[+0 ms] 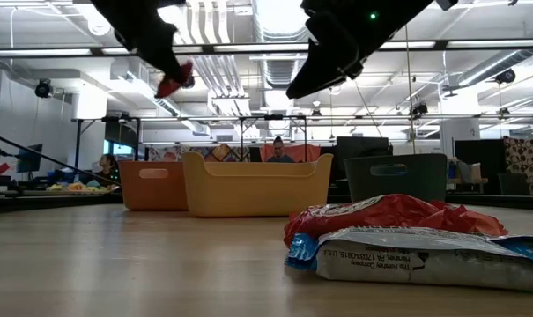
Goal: Sort candy
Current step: Put the red chocolate into the orange bin
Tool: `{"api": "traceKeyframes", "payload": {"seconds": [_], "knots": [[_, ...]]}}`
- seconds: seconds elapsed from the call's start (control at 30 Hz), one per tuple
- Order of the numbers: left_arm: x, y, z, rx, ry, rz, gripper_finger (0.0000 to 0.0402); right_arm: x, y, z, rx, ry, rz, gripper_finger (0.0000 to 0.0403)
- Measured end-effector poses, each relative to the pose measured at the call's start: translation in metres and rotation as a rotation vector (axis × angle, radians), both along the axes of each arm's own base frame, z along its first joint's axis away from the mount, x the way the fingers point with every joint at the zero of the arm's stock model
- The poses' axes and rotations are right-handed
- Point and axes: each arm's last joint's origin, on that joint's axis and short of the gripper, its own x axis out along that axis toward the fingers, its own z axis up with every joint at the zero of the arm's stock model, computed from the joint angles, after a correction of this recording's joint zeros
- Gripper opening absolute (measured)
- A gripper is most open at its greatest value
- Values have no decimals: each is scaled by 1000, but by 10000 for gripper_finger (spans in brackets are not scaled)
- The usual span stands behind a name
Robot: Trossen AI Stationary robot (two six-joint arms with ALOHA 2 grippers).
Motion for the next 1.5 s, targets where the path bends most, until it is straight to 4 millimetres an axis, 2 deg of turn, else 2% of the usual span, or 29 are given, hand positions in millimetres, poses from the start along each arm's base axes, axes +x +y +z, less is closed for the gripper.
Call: {"api": "traceKeyframes", "payload": {"seconds": [0.1,0.33,0.47,0.57,1.0,1.2,1.5], "knots": [[3,30,-4,-24,72,42,38,-6,1,1,35,20,-25,146],[5,93,-17,-229,137,38,38,-19,6,5,137,55,-29,146],[4,118,-26,-297,157,54,38,-23,10,6,213,73,-15,146],[6,128,-34,-321,178,67,38,-28,11,6,276,92,-23,146],[26,142,-72,-344,310,60,39,-47,21,2,744,286,-38,146],[29,145,-80,-351,328,66,41,-50,31,1,813,323,-17,146],[29,145,-78,-347,322,66,110,-55,37,-1,893,380,-46,146]]}}
